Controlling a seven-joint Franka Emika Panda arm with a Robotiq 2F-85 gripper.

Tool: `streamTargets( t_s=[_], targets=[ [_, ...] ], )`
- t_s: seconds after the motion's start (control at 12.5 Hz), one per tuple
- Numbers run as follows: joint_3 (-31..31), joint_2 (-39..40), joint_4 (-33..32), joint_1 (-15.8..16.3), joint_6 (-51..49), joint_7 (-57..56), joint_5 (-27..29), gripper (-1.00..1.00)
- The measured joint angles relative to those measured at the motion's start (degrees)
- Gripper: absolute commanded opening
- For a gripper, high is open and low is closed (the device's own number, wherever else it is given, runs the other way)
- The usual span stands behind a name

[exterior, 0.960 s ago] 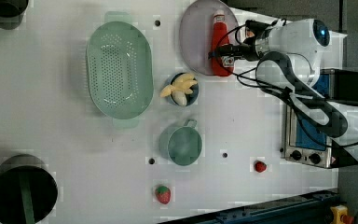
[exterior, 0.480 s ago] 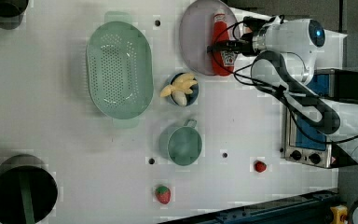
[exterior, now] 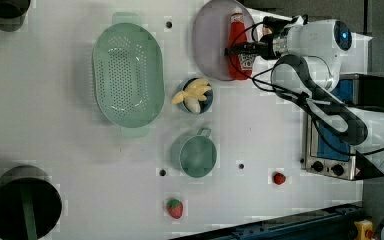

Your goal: Pick ketchup from plate and place it on table.

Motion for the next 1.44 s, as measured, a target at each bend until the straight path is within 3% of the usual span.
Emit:
streamTargets(
  t_s=[0.24, 0.72, 1.12, 1.44],
  targets=[
    [0.2, -5.5, -1.1, -0.2, -8.3, 0.6, 0.3, 0.18],
    [0.5, -26.7, -2.3, -2.1, -22.4, 2.2, 2.7, 0.18],
    [-0.4, -46.0, -16.2, -5.0, -23.6, 2.4, 4.0, 0.18],
    [-2.1, -53.8, -32.7, -6.1, -23.7, 2.5, 4.8, 0.18]
  ],
)
